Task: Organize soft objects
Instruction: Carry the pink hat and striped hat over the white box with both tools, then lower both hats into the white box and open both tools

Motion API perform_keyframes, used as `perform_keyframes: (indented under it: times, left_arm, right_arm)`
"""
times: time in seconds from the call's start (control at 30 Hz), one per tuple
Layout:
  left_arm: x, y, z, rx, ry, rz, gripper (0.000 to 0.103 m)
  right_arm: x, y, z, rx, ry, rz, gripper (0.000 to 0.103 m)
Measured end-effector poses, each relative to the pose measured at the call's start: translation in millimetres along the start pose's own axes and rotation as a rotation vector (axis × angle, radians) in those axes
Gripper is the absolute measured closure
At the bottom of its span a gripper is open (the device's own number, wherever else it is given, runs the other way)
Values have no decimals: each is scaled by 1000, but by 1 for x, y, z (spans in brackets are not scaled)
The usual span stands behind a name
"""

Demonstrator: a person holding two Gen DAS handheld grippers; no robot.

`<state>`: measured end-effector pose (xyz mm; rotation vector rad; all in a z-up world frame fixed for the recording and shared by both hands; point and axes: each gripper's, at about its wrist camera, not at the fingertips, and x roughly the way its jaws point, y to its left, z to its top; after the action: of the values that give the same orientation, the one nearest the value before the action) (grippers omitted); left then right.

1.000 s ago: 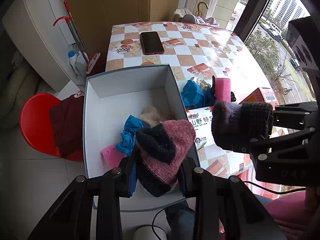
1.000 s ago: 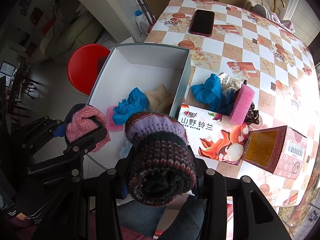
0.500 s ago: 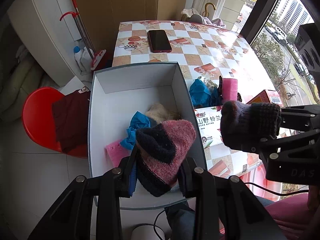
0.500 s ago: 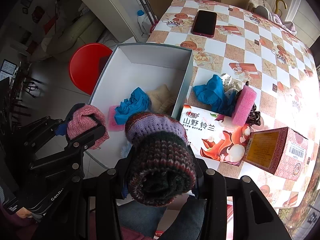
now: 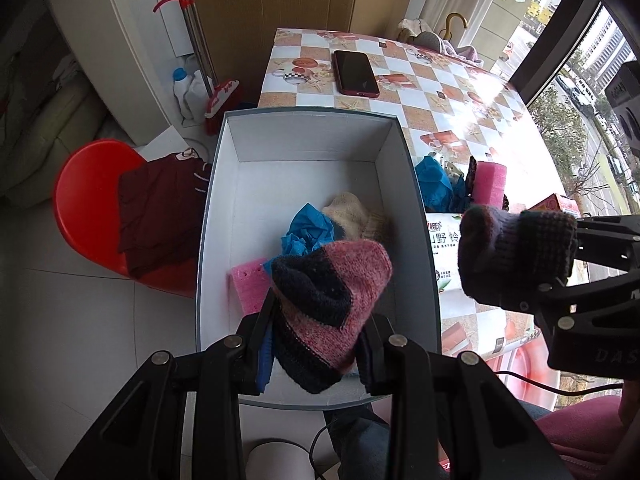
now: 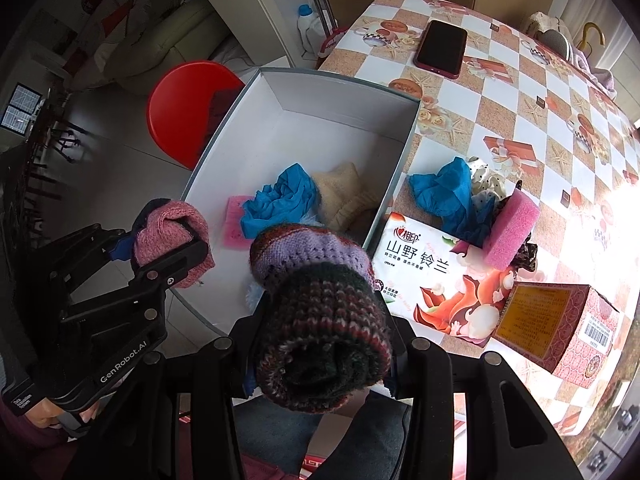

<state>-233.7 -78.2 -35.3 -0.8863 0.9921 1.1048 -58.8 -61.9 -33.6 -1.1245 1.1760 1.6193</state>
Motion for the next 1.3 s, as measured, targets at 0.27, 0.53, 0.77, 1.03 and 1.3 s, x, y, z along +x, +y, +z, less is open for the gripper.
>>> perform_keyframes:
  times: [0.27, 0.53, 0.77, 1.03, 1.3]
  left_arm:
    - [4, 12, 27, -23, -27, 37, 66]
    - [17, 21, 47, -54, -17, 51, 66]
    - [26, 17, 47, -50, 9, 54, 66]
    - [33, 18, 50, -61, 25, 62, 66]
    - [35, 17, 50, -48, 22, 53, 60]
  right_arm:
    - [0, 4, 28, -16, -25, 0, 57]
    - [-2, 4, 60, -14, -44, -1, 57]
    - [6, 4, 72, -17, -33, 11, 57]
    - [11, 1, 83, -16, -30, 16, 57]
    - [16, -2, 90, -13, -15, 38, 56]
